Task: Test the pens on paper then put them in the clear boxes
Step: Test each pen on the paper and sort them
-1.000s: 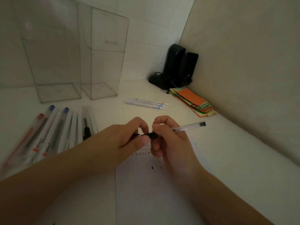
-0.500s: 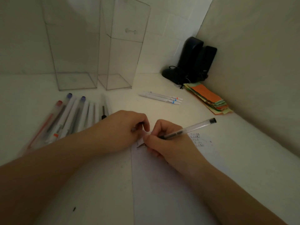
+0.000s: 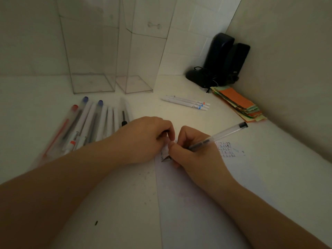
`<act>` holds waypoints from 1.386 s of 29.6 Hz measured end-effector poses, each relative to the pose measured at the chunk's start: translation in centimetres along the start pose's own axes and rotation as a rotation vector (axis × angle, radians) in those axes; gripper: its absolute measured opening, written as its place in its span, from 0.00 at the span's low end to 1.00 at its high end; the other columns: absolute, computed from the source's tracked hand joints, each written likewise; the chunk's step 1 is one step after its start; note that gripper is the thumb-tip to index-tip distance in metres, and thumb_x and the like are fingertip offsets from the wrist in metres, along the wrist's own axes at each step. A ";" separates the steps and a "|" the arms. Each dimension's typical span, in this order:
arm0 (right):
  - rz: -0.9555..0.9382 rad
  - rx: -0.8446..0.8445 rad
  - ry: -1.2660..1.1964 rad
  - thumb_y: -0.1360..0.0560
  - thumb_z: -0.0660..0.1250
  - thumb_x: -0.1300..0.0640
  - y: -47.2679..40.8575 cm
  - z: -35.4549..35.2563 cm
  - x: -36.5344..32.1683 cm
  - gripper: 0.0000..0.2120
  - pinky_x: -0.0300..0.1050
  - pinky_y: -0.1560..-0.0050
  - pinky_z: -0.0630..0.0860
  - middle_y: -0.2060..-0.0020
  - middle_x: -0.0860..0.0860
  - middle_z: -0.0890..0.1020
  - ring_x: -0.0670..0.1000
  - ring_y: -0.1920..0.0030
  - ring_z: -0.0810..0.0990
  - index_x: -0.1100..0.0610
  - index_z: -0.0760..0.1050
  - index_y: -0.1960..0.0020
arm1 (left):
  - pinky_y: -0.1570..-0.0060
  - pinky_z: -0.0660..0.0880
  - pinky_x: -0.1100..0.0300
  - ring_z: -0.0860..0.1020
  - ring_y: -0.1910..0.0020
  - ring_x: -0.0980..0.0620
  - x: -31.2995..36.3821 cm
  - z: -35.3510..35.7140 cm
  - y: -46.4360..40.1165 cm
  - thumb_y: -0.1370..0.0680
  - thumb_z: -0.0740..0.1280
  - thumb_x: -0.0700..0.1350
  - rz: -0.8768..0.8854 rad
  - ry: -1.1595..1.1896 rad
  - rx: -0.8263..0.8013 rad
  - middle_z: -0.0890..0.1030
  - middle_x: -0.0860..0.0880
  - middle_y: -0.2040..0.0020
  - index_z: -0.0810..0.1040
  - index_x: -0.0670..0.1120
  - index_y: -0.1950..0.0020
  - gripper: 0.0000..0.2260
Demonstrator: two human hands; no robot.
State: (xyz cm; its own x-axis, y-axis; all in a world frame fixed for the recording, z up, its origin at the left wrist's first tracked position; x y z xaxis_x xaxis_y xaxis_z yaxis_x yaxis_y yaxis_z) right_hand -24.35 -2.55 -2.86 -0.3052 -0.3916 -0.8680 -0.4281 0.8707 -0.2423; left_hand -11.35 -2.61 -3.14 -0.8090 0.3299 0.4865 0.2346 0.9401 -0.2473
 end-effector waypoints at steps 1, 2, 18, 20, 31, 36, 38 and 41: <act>-0.008 0.001 0.008 0.30 0.66 0.69 0.1 0.0 0.0 0.13 0.30 0.76 0.62 0.78 0.59 0.68 0.44 0.76 0.65 0.70 0.64 0.69 | 0.63 0.64 0.74 0.68 0.65 0.64 0.0 0.0 0.0 0.23 0.60 0.41 0.000 -0.002 0.003 0.69 0.61 0.65 0.76 0.51 0.51 0.07; -0.014 0.000 0.017 0.30 0.66 0.69 0.1 0.0 0.0 0.13 0.30 0.76 0.62 0.78 0.56 0.67 0.43 0.77 0.65 0.69 0.64 0.69 | 0.62 0.64 0.75 0.68 0.65 0.64 0.1 0.0 0.0 0.23 0.60 0.40 0.000 -0.001 0.004 0.69 0.61 0.65 0.76 0.50 0.51 0.07; -0.013 -0.043 -0.008 0.29 0.66 0.68 0.2 -0.1 -0.3 0.13 0.31 0.77 0.61 0.77 0.57 0.68 0.45 0.76 0.64 0.67 0.65 0.69 | 0.62 0.64 0.77 0.69 0.64 0.65 0.2 -0.2 0.2 0.23 0.61 0.42 -0.002 0.017 0.000 0.69 0.61 0.65 0.74 0.53 0.54 0.06; -0.014 -0.044 -0.021 0.29 0.66 0.68 0.2 -0.2 -0.3 0.14 0.33 0.76 0.62 0.76 0.61 0.69 0.46 0.76 0.65 0.69 0.65 0.69 | 0.61 0.64 0.77 0.69 0.64 0.65 0.3 -0.2 0.3 0.23 0.62 0.41 -0.006 0.025 -0.002 0.70 0.61 0.65 0.74 0.53 0.54 0.06; 0.099 0.155 -0.272 0.29 0.68 0.60 0.1 -2.4 0.1 0.09 0.34 0.74 0.67 0.76 0.49 0.77 0.43 0.76 0.70 0.60 0.70 0.64 | 0.63 0.66 0.75 0.71 0.63 0.70 0.6 -0.7 0.5 0.26 0.63 0.40 -0.025 0.136 -0.030 0.75 0.59 0.60 0.71 0.57 0.51 0.12; 0.186 0.129 -0.530 0.33 0.69 0.51 0.0 -3.4 0.4 0.12 0.34 0.77 0.64 0.77 0.51 0.76 0.46 0.79 0.64 0.56 0.71 0.69 | 0.55 0.68 0.76 0.71 0.49 0.69 1.4 -0.9 0.6 0.24 0.56 0.36 -0.014 0.287 -0.013 0.74 0.67 0.52 0.65 0.61 0.50 0.18; 0.178 0.100 -0.567 0.32 0.70 0.50 0.1 -3.3 0.4 0.14 0.34 0.77 0.64 0.78 0.51 0.74 0.46 0.78 0.64 0.54 0.71 0.72 | 0.50 0.69 0.75 0.71 0.47 0.70 1.7 -0.9 0.6 0.22 0.56 0.35 0.005 0.343 -0.009 0.75 0.67 0.48 0.64 0.60 0.50 0.17; 0.187 0.089 -0.571 0.32 0.68 0.48 0.2 -3.1 0.5 0.13 0.34 0.76 0.66 0.75 0.51 0.76 0.46 0.77 0.68 0.53 0.73 0.71 | 0.51 0.70 0.76 0.75 0.49 0.69 1.8 -0.9 0.7 0.21 0.58 0.38 0.016 0.428 -0.006 0.76 0.68 0.48 0.64 0.58 0.51 0.13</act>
State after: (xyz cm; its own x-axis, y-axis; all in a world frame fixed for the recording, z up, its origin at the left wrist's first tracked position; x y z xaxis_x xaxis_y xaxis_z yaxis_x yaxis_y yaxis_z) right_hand -27.21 -3.48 -1.96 0.1469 -0.0299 -0.9887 -0.3310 0.9404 -0.0776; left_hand -12.14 -1.26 -1.69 -0.5091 0.3489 0.7868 0.2490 0.9348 -0.2534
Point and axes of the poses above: each hand's wrist, its own y-axis away from the middle knuckle, its own z-axis out of the palm, x = y × z, the point moved 3 cm from there along -y, towards the middle knuckle
